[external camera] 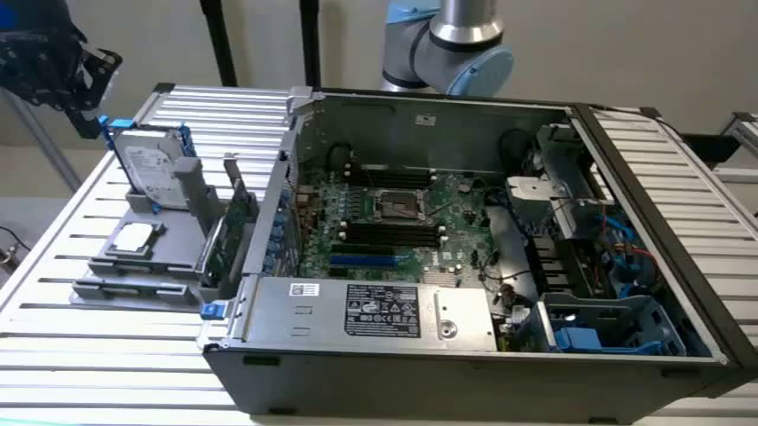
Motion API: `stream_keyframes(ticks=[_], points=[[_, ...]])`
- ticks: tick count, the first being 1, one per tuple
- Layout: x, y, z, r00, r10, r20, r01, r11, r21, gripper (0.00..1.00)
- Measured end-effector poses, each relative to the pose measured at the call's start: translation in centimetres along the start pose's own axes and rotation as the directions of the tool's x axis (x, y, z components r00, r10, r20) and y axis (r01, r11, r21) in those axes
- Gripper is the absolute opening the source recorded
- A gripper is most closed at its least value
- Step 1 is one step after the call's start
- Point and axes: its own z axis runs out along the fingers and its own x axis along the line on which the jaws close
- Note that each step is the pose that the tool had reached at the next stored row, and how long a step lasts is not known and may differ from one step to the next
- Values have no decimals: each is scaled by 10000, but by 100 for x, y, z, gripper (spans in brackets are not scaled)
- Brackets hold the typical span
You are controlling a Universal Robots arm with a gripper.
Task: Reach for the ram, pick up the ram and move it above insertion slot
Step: 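Reach for the ram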
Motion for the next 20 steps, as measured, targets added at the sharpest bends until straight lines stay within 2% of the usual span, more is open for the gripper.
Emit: stream_keyframes(ticks=[14, 20], points=[[-2, -7, -1, 10000, 0, -3, 0, 10000, 1, 11], [-53, -150, -1, 10000, -1, -1, 1, 10000, 0, 11]])
